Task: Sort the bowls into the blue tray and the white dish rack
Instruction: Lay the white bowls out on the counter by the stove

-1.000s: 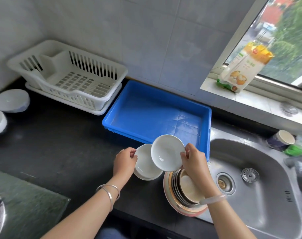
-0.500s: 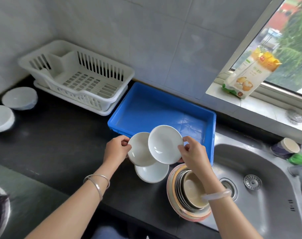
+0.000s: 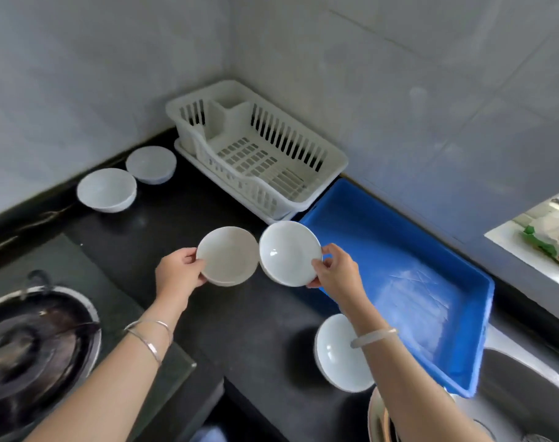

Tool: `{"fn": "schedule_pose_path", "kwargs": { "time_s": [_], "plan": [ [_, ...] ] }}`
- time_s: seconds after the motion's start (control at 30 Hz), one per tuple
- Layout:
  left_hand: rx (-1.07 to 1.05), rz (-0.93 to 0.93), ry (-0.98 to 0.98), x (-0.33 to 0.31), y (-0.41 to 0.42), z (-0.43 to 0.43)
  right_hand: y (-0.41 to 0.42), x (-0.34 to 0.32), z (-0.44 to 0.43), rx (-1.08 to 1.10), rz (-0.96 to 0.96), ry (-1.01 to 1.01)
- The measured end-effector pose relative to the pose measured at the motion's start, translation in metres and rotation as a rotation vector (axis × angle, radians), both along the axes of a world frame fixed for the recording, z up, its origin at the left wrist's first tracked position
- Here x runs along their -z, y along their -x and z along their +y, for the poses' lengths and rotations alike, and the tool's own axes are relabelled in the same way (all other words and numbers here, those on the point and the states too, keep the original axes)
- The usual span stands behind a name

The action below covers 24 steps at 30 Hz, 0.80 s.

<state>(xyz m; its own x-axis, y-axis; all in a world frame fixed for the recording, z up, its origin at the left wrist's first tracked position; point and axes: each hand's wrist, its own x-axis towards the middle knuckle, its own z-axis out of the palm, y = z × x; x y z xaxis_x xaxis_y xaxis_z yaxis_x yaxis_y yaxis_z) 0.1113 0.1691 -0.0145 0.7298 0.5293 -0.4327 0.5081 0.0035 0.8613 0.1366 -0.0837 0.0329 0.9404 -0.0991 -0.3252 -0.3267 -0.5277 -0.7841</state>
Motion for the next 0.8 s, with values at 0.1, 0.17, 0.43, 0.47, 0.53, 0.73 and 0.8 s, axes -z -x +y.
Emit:
{"fn": "schedule_pose_path", "kwargs": {
  "time_s": [0.1,0.17,0.43,0.47,0.53,0.73,0.8],
  "plan": [
    [-0.129,-0.004,0.011,0.008,-0.003,0.034,-0.025,0.015,0.039,-0.022,0.053,-0.055],
    [-0.208,0.003,0.042,0.015,-0.007,0.054,-0.043,0.025,0.066,-0.029,0.079,-0.075],
    [-0.402,0.007,0.129,0.036,-0.024,0.113,-0.099,0.058,0.152,0.025,0.15,-0.211],
    [-0.416,0.004,0.141,0.038,-0.026,0.117,-0.103,0.062,0.159,0.031,0.153,-0.211],
    [-0.438,-0.003,0.165,0.041,-0.03,0.124,-0.11,0.071,0.172,0.044,0.164,-0.194],
    [-0.476,-0.035,0.205,0.053,-0.032,0.135,-0.12,0.089,0.193,0.056,0.212,-0.151],
    [-0.486,-0.04,0.223,0.057,-0.032,0.135,-0.12,0.093,0.196,0.058,0.22,-0.154]
  ]
}}
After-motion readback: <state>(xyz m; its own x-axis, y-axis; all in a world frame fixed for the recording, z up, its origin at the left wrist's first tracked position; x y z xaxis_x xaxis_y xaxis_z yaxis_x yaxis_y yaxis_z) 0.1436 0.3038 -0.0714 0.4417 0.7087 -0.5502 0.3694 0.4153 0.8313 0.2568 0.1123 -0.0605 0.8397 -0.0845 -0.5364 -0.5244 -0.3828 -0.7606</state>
